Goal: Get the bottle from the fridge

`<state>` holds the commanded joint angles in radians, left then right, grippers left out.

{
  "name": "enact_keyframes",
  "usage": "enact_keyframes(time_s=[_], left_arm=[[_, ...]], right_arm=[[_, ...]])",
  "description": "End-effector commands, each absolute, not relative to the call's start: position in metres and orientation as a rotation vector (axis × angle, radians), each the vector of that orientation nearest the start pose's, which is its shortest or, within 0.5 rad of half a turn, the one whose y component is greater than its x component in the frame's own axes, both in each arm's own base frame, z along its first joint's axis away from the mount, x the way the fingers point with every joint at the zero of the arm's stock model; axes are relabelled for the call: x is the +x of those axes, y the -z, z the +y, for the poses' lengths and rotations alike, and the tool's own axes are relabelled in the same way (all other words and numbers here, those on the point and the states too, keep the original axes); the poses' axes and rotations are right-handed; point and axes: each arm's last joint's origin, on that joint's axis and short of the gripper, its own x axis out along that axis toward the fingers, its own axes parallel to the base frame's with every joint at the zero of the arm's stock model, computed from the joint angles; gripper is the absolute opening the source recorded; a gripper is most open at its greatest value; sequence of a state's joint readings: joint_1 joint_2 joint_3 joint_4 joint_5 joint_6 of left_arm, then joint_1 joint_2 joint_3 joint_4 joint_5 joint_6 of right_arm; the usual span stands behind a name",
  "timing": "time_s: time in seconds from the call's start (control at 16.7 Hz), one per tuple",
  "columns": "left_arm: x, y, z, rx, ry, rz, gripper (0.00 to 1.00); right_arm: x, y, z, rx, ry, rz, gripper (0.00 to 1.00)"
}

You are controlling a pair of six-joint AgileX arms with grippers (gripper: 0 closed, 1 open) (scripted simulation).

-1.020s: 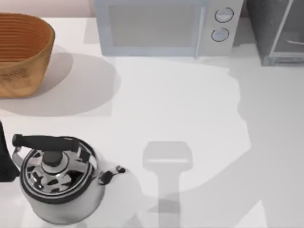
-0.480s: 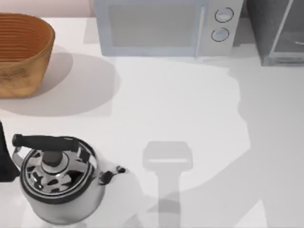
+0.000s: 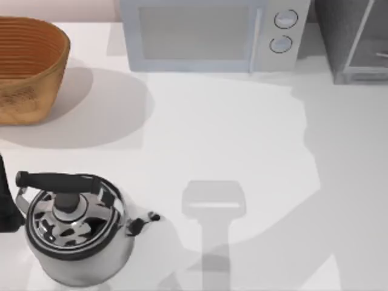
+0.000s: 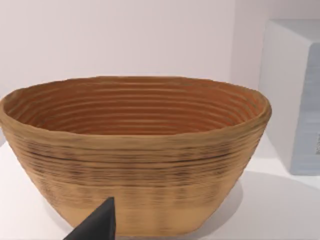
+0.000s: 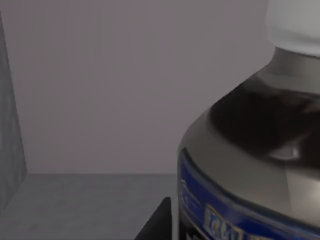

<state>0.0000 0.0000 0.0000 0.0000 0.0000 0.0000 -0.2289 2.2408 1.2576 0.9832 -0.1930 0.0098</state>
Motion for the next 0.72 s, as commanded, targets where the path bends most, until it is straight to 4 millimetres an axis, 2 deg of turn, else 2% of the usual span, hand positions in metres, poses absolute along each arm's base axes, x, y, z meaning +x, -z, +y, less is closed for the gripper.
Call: enact_keyframes(time_s=[0.24,0.72], left_arm=[[0.106,-0.16,-0.001,0.0,0.0,0.0,1.0],[0.106,-0.16,-0.001,0.0,0.0,0.0,1.0]], right_arm=[[0.463,-0.137,-0.098,-0.001,0.013,0.002,0.0],[0.463,-0.178,-0.098,0.0,0.014,0.009,0.0]])
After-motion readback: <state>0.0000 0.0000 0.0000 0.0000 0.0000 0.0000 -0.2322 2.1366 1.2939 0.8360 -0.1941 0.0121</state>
